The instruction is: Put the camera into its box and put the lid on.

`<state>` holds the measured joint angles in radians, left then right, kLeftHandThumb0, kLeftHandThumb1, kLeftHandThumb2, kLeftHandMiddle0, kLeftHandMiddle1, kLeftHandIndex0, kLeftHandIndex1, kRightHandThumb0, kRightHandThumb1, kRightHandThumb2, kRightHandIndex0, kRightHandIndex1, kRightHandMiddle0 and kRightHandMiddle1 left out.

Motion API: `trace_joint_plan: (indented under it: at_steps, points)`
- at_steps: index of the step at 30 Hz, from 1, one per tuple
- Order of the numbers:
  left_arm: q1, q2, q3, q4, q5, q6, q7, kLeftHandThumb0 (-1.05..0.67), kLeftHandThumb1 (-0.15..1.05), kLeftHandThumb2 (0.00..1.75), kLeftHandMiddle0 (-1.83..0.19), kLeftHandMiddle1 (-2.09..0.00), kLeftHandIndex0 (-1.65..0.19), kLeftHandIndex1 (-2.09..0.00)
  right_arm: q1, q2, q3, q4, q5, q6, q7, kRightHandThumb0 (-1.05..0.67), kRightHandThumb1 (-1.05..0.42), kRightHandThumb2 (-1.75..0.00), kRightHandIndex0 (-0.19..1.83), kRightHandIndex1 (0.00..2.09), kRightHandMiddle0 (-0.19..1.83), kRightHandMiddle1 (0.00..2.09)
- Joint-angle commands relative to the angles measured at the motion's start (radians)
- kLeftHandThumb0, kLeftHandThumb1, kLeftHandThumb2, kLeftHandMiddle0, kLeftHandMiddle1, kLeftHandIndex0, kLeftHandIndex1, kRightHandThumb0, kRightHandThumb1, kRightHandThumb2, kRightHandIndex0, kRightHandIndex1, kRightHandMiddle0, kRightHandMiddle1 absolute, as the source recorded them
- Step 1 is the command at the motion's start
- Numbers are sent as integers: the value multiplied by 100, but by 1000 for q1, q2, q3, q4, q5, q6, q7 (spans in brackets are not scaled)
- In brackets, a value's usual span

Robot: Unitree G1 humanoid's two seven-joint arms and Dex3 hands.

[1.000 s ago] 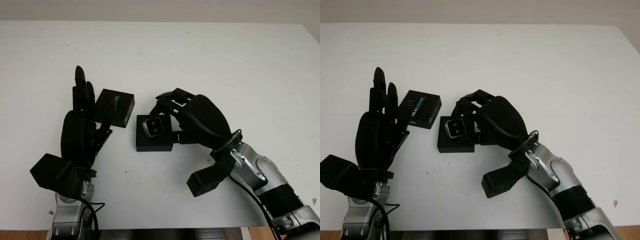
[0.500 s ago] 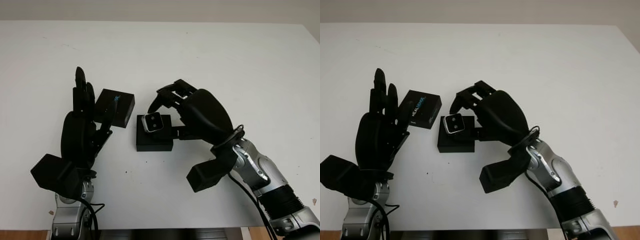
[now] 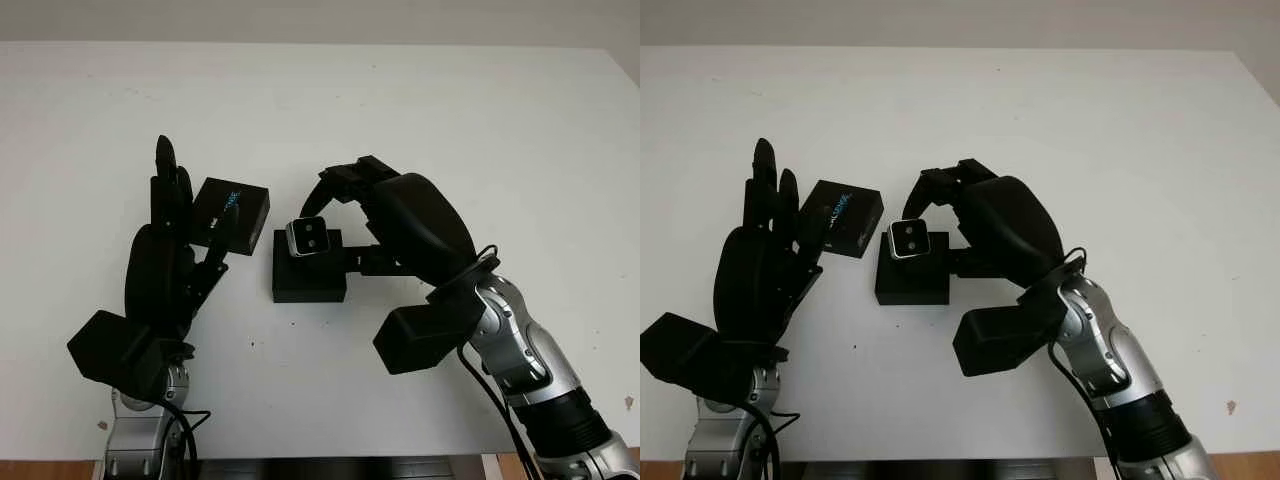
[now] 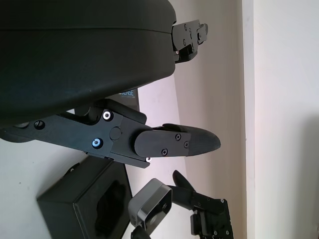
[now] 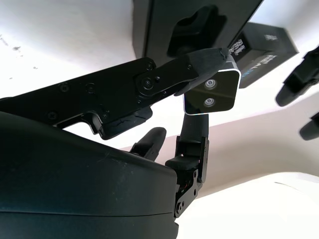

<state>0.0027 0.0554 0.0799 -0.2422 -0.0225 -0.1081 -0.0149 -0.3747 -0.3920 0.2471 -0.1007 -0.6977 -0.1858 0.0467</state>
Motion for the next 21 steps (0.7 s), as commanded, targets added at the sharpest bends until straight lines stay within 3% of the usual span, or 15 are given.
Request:
trace_joint_plan:
  at_steps: [1, 21]
  points:
    - [12, -8, -10, -20, -3, 4, 1, -53, 105, 36, 18, -5, 19, -5, 1, 2, -5, -48, -16, 28, 19, -46, -105, -9, 40, 46, 44, 162]
    - [-5, -38, -34, -5, -2, 6, 13, -51, 105, 37, 18, -5, 19, -5, -25, 53, 57, -262, -228, 303, 297, -47, -105, -14, 53, 37, 46, 171]
